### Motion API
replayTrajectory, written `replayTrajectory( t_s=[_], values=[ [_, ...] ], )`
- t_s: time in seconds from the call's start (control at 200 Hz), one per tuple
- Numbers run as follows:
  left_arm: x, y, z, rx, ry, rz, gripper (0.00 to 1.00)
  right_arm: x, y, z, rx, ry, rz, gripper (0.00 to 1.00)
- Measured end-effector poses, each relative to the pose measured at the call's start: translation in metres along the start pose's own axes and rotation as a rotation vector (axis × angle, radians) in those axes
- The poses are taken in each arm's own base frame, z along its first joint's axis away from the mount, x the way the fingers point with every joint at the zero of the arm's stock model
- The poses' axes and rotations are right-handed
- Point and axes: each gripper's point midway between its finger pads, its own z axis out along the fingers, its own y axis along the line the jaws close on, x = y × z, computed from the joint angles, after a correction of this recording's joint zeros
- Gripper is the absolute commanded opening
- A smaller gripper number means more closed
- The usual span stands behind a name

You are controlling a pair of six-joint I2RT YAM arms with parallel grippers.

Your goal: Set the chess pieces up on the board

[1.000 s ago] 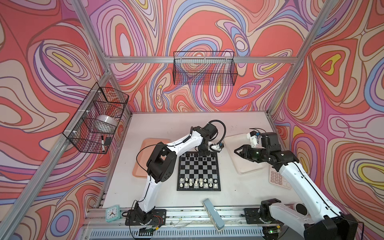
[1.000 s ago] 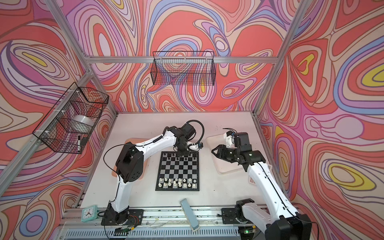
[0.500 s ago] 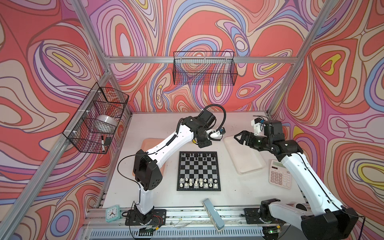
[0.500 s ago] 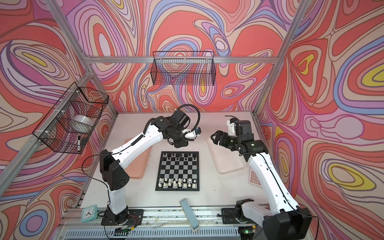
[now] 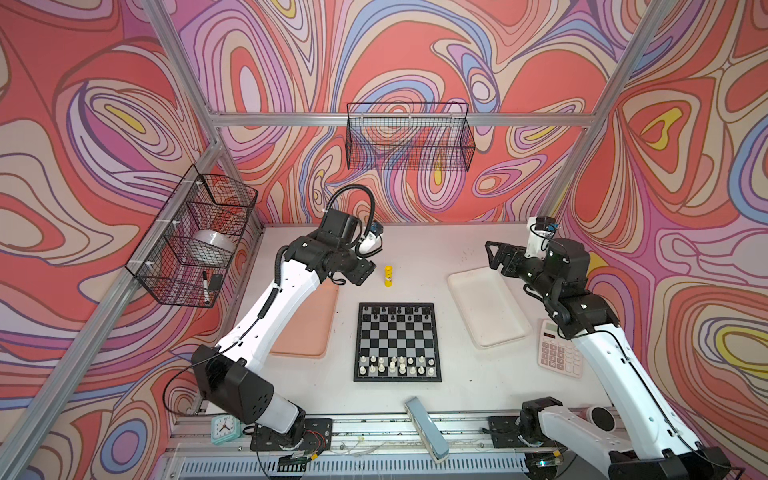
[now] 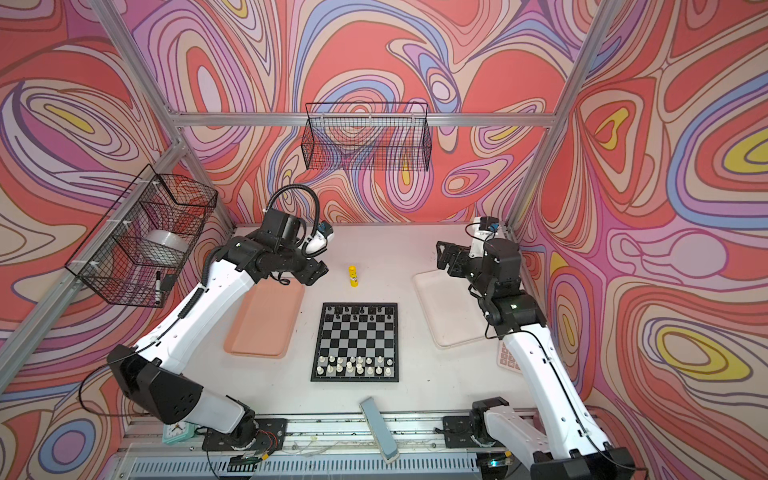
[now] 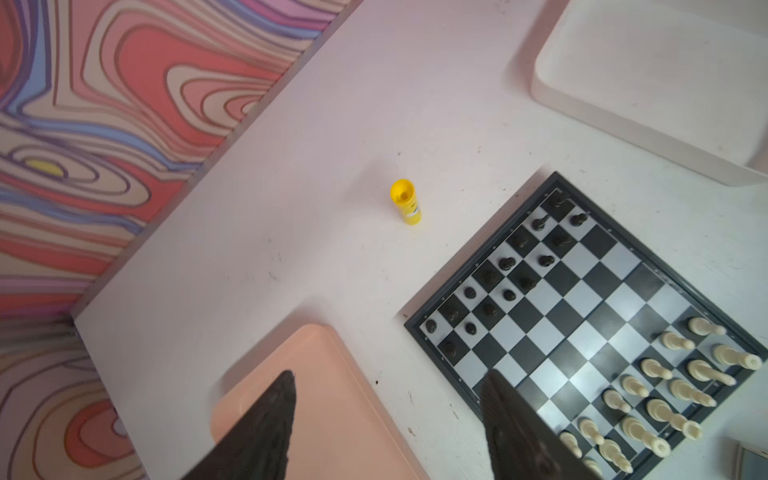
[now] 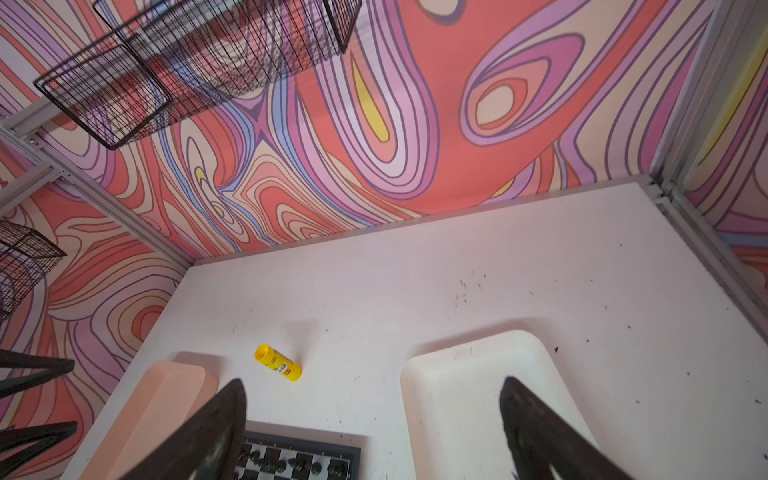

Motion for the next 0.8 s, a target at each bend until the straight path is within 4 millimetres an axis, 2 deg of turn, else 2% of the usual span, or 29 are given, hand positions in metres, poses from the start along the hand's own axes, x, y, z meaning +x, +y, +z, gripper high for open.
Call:
replayTrajectory(
  t_s=[0.06, 0.09, 0.16, 0.25, 0.285, 0.361, 0.436, 0.526, 0.656, 0.731, 0.801],
  values=[
    [0.016, 0.012, 0.005, -0.031, -0.013, -0.071, 0.76, -0.004, -0.002, 0.002, 0.015, -0.019, -0.027, 0.98],
    [0.023, 0.016, 0.006, -0.047, -0.024, -0.099, 0.83, -0.005, -0.005, 0.003, 0.026, -0.024, -0.039, 0.98],
    [0.042, 0.026, 0.01, -0.093, -0.059, -0.169, 0.91, -0.003, -0.012, 0.007, 0.062, -0.034, -0.062, 0.98],
    [0.063, 0.036, 0.011, -0.144, -0.102, -0.239, 0.93, 0.012, -0.028, 0.014, 0.118, -0.041, -0.088, 0.98],
    [0.068, 0.041, 0.011, -0.167, -0.12, -0.256, 0.99, 0.022, -0.034, 0.017, 0.136, -0.031, -0.102, 0.98],
    [0.076, 0.055, 0.012, -0.224, -0.163, -0.293, 1.0, 0.045, -0.049, 0.024, 0.179, 0.0, -0.135, 0.99],
    [0.086, 0.07, 0.015, -0.274, -0.199, -0.337, 1.0, 0.059, -0.06, 0.03, 0.212, 0.019, -0.168, 0.98],
    [0.105, 0.091, 0.021, -0.336, -0.239, -0.405, 1.0, 0.064, -0.07, 0.035, 0.25, 0.0, -0.2, 0.98],
    [0.145, 0.112, 0.029, -0.379, -0.266, -0.539, 1.0, 0.073, -0.084, 0.037, 0.298, -0.045, -0.226, 0.98],
    [0.162, 0.118, 0.033, -0.389, -0.296, -0.586, 1.0, 0.078, -0.09, 0.039, 0.313, -0.059, -0.234, 0.98],
    [0.174, 0.114, 0.04, -0.384, -0.323, -0.595, 1.0, 0.081, -0.093, 0.042, 0.318, -0.076, -0.237, 0.98]
  ],
)
